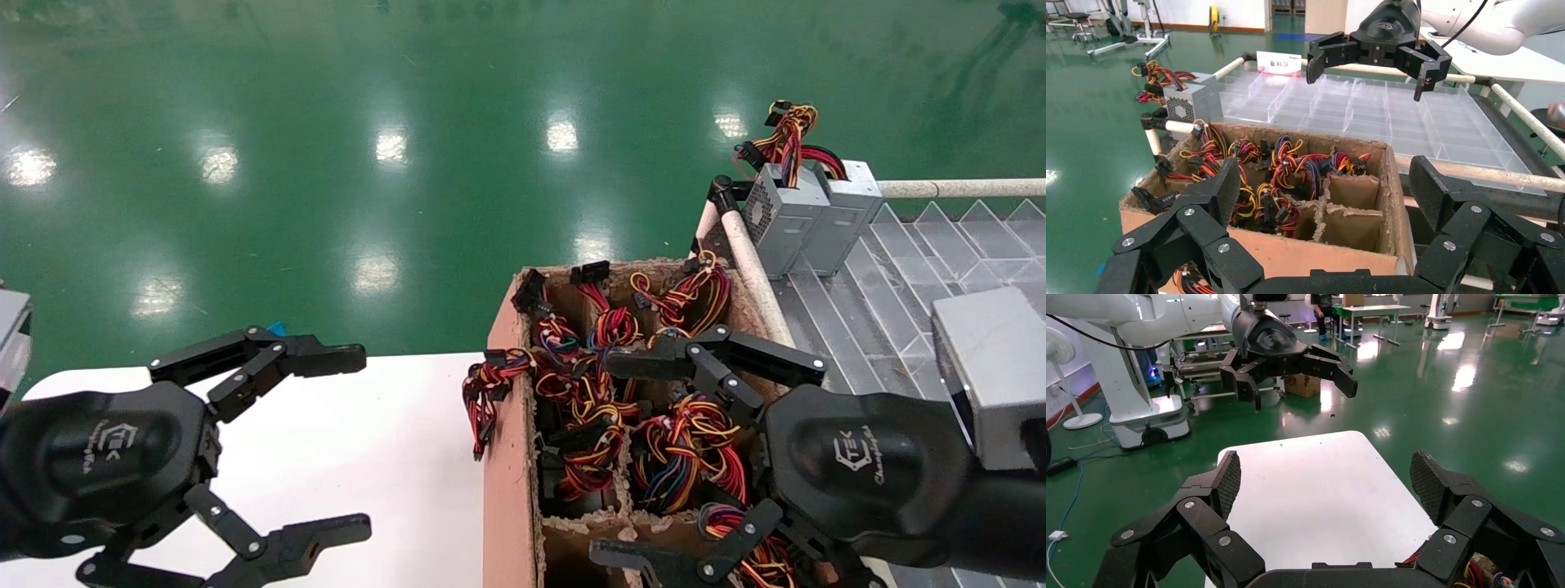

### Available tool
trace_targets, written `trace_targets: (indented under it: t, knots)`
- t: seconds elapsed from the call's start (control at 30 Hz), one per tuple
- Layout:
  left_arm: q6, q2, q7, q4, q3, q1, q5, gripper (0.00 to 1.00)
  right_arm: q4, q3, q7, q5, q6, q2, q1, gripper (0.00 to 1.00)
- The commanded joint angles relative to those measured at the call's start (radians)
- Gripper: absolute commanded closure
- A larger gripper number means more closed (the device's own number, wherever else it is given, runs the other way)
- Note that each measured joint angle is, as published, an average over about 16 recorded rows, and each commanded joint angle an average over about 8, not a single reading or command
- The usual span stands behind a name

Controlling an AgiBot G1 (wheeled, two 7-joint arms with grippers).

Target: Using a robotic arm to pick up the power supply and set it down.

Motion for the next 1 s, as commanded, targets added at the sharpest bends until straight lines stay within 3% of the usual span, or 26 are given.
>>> trace_targets:
  t: [0.03,0.53,0.57,0.8,0.83,1.0]
  knots:
    - [0.0,0.0,0.0,0.0,0.0,0.0,0.0,0.0,0.0,0.0,0.0,0.0,0.0,0.0,0.0,0.0]
    - [0.0,0.0,0.0,0.0,0.0,0.0,0.0,0.0,0.0,0.0,0.0,0.0,0.0,0.0,0.0,0.0]
    - [0.0,0.0,0.0,0.0,0.0,0.0,0.0,0.07,0.0,0.0,0.0,0.0,0.0,0.0,0.0,0.0]
    - [0.0,0.0,0.0,0.0,0.0,0.0,0.0,0.94,0.001,0.0,0.001,-0.001,0.0,0.002,0.0,0.0]
    - [0.0,0.0,0.0,0.0,0.0,0.0,0.0,1.0,0.001,0.0,0.001,-0.002,0.0,0.003,0.0,0.0]
    - [0.0,0.0,0.0,0.0,0.0,0.0,0.0,1.0,0.018,-0.016,0.022,-0.079,-0.016,0.064,0.032,0.0]
